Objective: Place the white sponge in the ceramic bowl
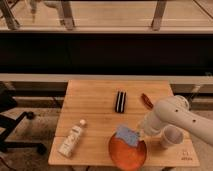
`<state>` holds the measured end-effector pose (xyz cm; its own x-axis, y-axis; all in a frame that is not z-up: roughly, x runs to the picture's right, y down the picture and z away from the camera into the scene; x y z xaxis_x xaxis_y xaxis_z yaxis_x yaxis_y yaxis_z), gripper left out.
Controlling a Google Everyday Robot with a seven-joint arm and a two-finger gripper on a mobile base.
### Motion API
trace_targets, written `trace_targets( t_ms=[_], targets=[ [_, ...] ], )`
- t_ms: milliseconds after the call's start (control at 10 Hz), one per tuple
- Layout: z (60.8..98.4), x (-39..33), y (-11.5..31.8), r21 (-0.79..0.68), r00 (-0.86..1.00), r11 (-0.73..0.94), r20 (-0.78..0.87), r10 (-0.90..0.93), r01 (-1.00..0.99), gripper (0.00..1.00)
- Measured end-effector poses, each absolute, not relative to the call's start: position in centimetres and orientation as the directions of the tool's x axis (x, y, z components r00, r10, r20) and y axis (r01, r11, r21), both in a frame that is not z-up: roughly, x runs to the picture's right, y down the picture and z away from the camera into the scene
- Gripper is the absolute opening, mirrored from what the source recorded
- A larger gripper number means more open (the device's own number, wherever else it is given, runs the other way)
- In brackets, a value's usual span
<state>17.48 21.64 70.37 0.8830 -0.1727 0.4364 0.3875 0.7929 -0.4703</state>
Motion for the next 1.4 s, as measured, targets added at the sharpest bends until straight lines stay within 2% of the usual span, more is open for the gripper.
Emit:
trace_targets(
  t_ms=[1400],
  targets=[
    [70.39,17.47,21.47,-0.457,0.879,0.793,0.435,-0.196,0.403,0.01]
  ],
)
